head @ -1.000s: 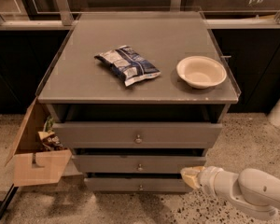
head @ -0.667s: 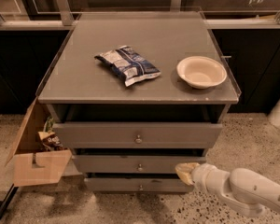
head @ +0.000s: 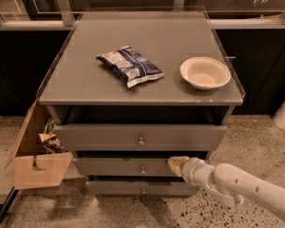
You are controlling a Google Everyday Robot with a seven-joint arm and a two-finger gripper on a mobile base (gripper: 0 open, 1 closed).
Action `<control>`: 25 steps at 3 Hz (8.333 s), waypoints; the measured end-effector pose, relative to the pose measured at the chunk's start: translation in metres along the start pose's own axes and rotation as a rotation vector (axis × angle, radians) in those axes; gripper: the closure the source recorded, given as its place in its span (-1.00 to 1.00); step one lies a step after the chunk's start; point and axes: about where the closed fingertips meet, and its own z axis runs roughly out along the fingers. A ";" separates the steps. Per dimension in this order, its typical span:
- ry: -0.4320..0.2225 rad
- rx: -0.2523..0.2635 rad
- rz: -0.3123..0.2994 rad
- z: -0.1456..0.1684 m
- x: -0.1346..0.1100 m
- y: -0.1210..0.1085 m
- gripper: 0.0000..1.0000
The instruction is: Open middle drawer
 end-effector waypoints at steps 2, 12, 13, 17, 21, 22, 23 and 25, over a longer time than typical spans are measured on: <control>-0.001 0.021 0.003 0.001 0.000 -0.003 1.00; 0.236 -0.049 0.060 -0.040 0.066 -0.037 1.00; 0.276 -0.130 0.080 -0.057 0.079 -0.029 1.00; 0.363 -0.258 0.105 -0.053 0.108 0.001 1.00; 0.365 -0.273 0.102 -0.051 0.107 0.006 -0.37; 0.365 -0.291 0.101 -0.052 0.108 0.010 -0.86; 0.365 -0.291 0.101 -0.050 0.102 0.014 -1.00; 0.297 -0.269 0.060 -0.087 0.065 0.027 -1.00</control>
Offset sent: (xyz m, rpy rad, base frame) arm 0.0067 -0.0081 -0.0004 -0.0182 -0.0148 -0.0510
